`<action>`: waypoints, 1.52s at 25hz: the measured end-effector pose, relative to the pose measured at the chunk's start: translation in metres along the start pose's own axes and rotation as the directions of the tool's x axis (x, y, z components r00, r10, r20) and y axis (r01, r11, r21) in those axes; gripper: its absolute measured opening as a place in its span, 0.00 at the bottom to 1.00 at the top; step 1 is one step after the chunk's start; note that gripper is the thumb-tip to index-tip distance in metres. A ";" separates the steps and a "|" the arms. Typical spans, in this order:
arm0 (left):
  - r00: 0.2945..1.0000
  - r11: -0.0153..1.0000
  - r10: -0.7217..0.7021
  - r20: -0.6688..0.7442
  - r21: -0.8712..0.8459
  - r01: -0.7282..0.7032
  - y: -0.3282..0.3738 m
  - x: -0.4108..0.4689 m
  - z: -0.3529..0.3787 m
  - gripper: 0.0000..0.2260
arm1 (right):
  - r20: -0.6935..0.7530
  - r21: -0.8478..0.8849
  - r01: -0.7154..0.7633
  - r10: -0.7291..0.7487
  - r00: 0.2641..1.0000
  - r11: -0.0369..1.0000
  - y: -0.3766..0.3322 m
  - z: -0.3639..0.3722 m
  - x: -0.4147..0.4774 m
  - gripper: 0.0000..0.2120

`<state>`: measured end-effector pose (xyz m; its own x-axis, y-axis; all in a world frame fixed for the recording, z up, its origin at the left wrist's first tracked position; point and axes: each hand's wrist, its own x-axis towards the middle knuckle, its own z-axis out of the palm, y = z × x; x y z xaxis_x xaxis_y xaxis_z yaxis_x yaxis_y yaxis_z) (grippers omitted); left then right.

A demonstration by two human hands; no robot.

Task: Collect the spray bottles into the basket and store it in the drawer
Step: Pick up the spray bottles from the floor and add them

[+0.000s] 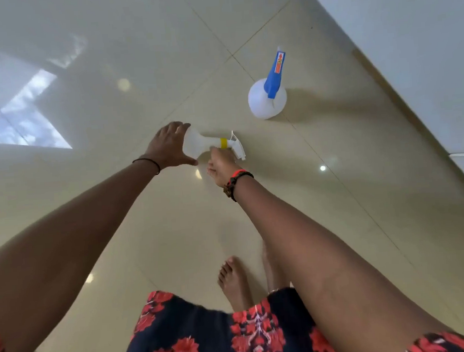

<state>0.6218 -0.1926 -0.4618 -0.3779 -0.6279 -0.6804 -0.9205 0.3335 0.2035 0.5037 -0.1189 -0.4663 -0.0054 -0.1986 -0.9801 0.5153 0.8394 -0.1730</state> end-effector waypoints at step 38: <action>0.941 0.829 0.228 -0.251 -0.456 -0.322 0.238 -0.349 -0.229 0.38 | -0.009 0.458 0.324 -0.361 0.933 0.828 -0.015 -0.131 -0.466 0.18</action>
<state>0.5120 -0.0557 -0.0148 -0.5899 -0.6912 -0.4174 -0.6870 0.1581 0.7092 0.3858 0.0272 -0.0201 -0.1983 -0.4835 -0.8526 0.8172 0.3987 -0.4162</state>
